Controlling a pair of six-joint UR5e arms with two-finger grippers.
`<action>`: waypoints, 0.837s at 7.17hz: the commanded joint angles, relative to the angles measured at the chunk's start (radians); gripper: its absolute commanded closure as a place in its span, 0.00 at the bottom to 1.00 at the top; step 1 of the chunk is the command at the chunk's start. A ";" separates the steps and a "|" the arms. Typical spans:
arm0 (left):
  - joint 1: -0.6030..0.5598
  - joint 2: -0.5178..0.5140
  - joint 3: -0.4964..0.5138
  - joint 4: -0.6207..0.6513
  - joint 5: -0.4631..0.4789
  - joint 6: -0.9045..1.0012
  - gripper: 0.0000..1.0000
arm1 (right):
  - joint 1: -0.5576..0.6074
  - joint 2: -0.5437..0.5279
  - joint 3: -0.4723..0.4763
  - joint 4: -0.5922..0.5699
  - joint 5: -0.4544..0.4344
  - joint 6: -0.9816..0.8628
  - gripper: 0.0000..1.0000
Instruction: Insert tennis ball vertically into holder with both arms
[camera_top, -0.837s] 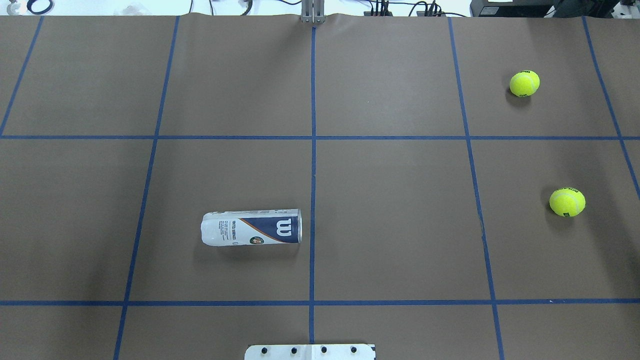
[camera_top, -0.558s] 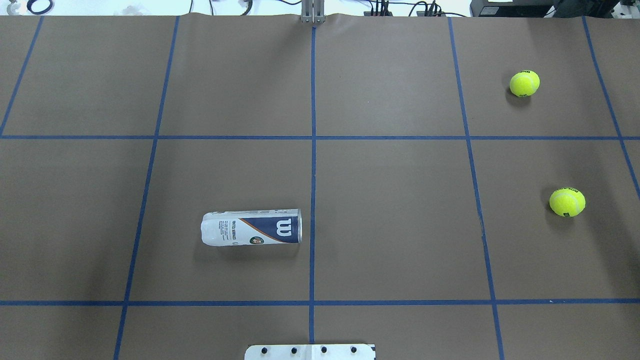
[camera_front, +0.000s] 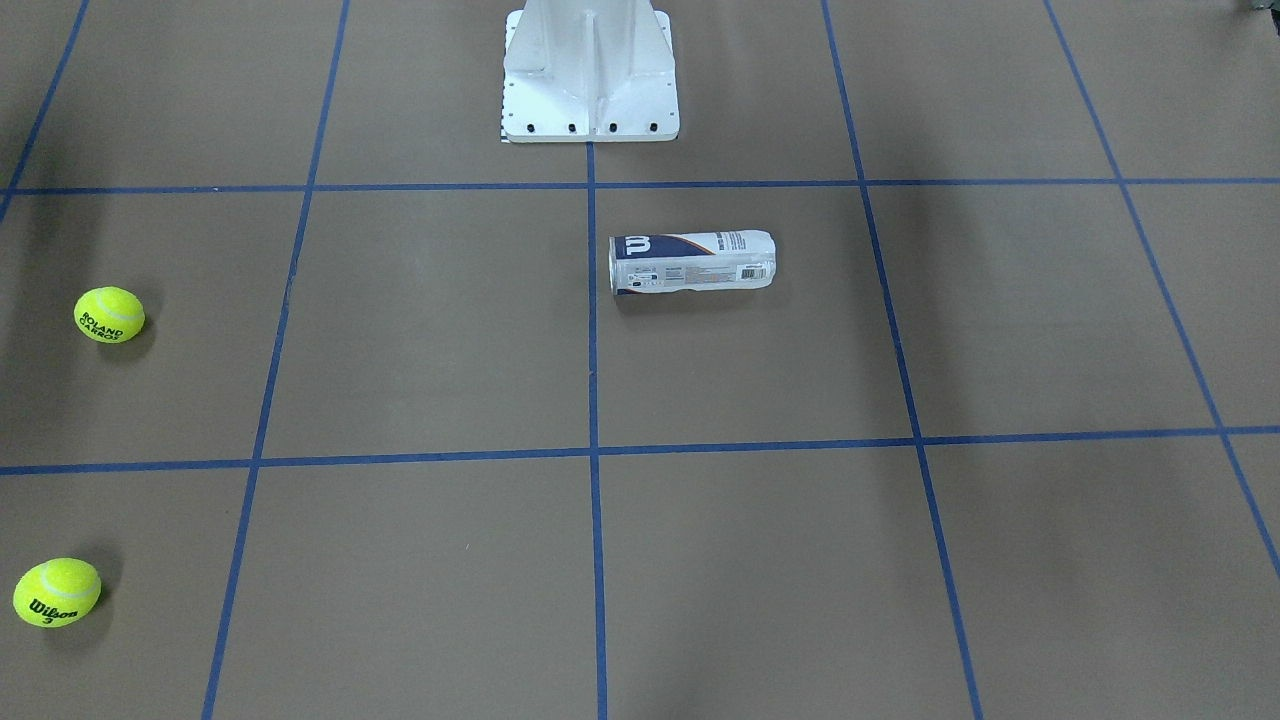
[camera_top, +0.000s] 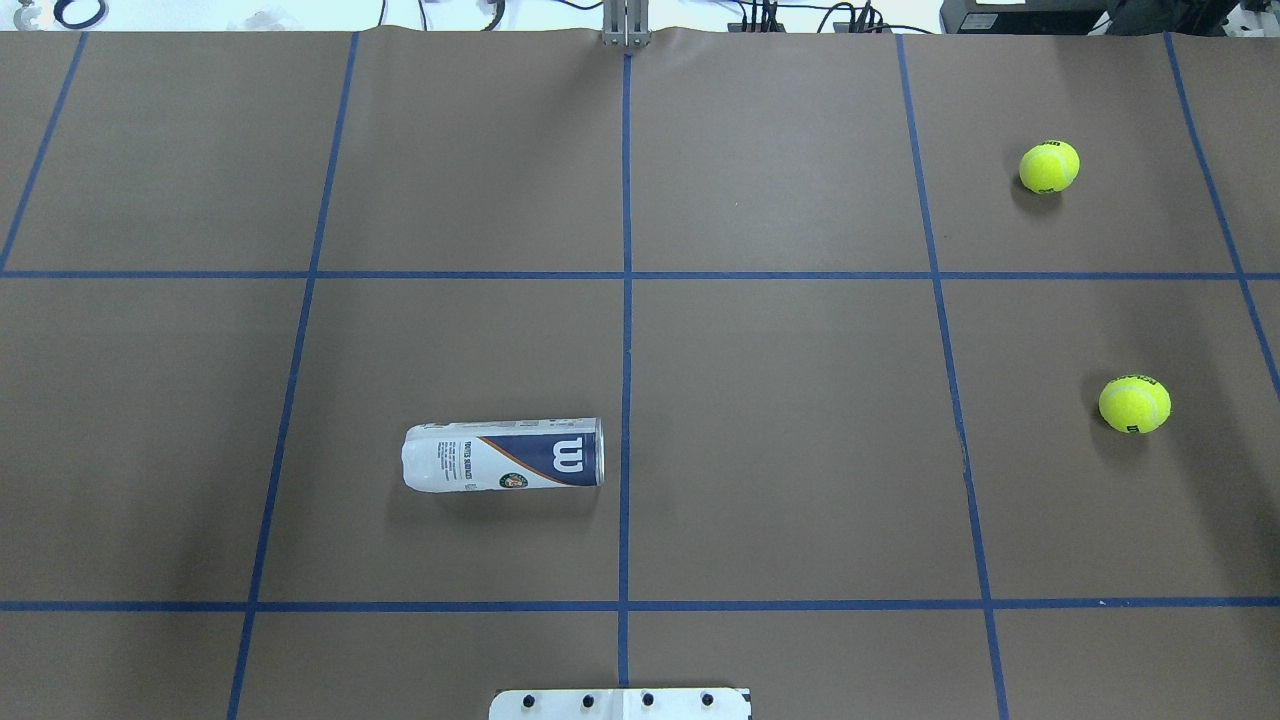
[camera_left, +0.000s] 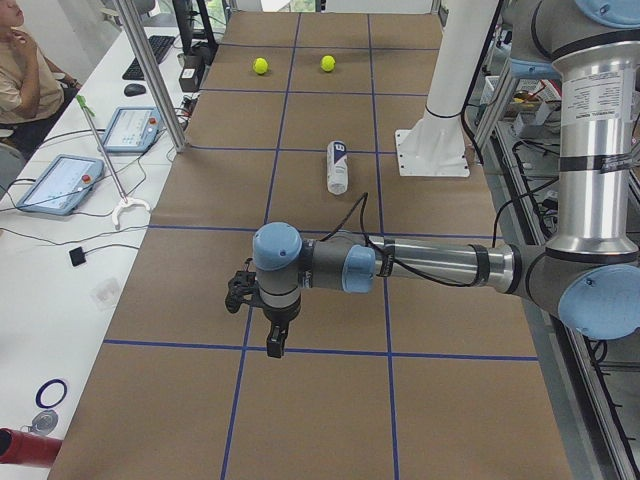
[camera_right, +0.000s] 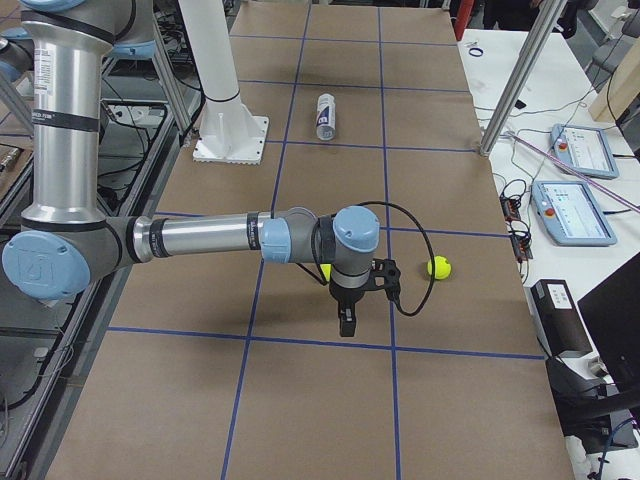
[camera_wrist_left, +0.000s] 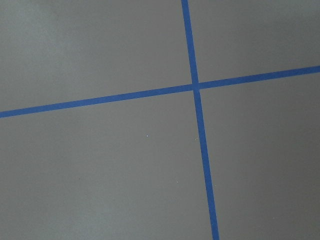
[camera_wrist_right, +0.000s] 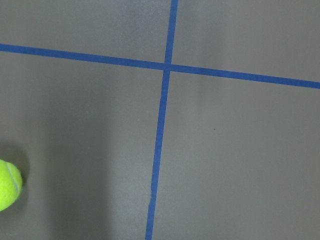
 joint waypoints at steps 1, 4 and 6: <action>0.000 0.000 -0.002 -0.003 0.001 0.000 0.00 | 0.001 0.009 0.022 0.000 -0.001 0.001 0.01; 0.000 -0.001 0.006 -0.084 0.001 -0.002 0.00 | 0.001 0.097 0.018 0.002 -0.015 0.014 0.01; 0.000 -0.029 0.004 -0.084 0.001 -0.008 0.00 | 0.001 0.116 0.008 0.000 -0.029 0.020 0.01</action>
